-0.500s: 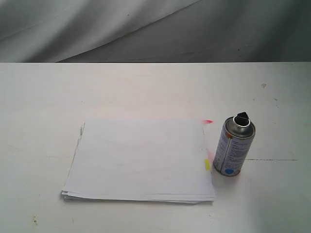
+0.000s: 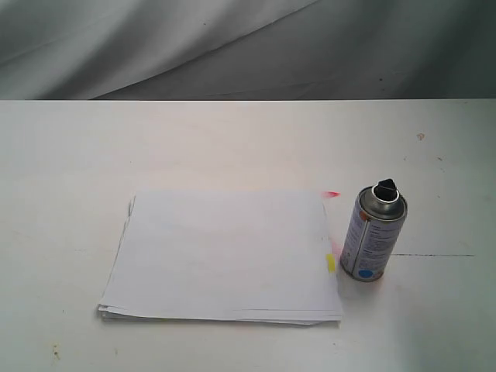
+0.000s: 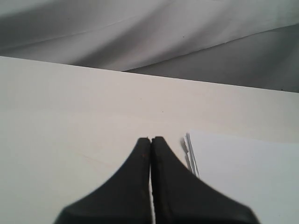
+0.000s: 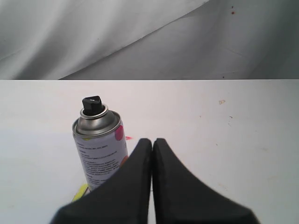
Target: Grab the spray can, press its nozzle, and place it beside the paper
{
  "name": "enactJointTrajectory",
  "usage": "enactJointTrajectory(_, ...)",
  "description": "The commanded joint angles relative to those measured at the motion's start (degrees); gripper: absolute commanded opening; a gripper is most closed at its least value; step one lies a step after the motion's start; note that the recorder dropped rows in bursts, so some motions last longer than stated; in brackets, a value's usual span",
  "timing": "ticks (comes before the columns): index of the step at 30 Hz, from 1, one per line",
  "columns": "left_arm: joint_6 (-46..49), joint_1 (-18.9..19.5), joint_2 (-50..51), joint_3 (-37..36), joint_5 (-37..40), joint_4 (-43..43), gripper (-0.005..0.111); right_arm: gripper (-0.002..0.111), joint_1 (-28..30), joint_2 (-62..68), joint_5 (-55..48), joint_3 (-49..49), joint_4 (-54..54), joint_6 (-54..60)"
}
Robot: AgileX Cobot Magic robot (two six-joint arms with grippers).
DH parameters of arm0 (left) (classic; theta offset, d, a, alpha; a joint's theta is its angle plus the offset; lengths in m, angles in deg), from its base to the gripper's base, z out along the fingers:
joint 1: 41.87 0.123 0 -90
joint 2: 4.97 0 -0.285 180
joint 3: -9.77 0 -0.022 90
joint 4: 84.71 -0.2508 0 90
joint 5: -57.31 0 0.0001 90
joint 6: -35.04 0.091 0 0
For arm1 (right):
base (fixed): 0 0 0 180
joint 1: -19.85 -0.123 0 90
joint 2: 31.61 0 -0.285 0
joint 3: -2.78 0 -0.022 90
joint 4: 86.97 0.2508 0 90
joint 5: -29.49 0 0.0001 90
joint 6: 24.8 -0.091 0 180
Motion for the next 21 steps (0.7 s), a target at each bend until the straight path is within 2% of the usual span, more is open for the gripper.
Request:
enactJointTrajectory(1,-0.1,-0.3,-0.2,-0.2,-0.3,0.0,0.000,0.000,0.4,-0.2,0.1,0.2,-0.6,-0.1)
enactJointTrajectory(12,0.0,-0.3,-0.2,-0.2,-0.3,0.0,0.000,0.000,0.4,-0.2,0.1,0.2,-0.6,-0.1)
enactJointTrajectory(16,0.0,-0.3,-0.2,-0.2,-0.3,0.0,0.000,0.000,0.4,-0.2,-1.6,0.0,4.8,-0.1)
enactJointTrajectory(21,-0.2,-0.3,-0.2,-0.2,-0.3,0.0,0.000,0.000,0.4,1.4,-13.1,-13.5,4.0,-0.1)
